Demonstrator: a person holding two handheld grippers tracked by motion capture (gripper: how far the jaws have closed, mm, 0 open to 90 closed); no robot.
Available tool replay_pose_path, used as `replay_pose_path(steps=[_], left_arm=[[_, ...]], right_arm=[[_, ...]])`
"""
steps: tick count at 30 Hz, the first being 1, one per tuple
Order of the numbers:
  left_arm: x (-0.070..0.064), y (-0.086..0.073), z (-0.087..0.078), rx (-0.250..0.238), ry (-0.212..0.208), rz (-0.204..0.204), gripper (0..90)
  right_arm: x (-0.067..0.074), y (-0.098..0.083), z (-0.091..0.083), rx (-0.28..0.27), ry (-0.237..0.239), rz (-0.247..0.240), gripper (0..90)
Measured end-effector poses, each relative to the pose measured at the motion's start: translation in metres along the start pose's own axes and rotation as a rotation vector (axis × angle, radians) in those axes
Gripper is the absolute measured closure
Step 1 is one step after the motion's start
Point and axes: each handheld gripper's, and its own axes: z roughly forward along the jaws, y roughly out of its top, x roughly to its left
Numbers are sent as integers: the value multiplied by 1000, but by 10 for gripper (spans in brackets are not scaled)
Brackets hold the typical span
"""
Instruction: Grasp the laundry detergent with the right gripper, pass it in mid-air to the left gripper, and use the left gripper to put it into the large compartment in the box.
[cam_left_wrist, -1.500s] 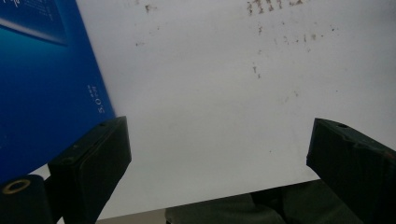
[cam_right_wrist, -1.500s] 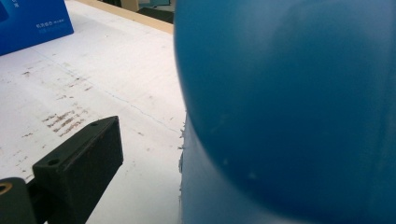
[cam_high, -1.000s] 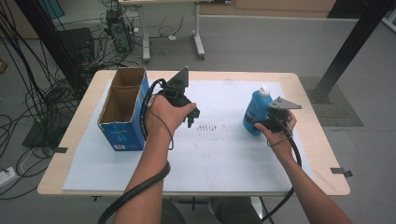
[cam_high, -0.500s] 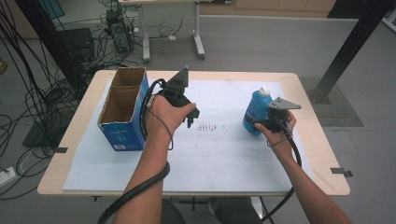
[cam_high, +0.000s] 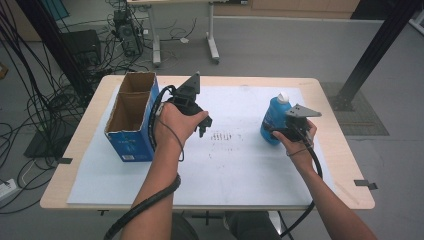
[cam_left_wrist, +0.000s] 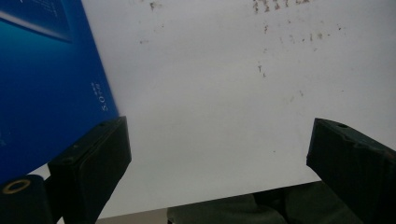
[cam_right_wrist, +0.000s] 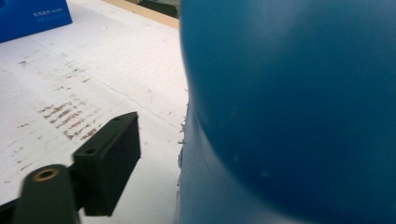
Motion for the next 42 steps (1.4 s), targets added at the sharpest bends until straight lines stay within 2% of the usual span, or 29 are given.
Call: replay_pose_path(steps=[8,14,29,42], left_arm=[[0,-1,3,1,3,-4,67],[-1,-1,2,-2,3,0,67],[-3,0,-2,-4,8,7,67],[-2,0,-5,-11,15,7,67]], right_arm=[[-5,-1,-1,3,-16,16,352],[-7,-2,2,16,-18,21,392],[-8,-3,2,13,-8,46,410],[-8,-5,2,-5,-2,43,414]])
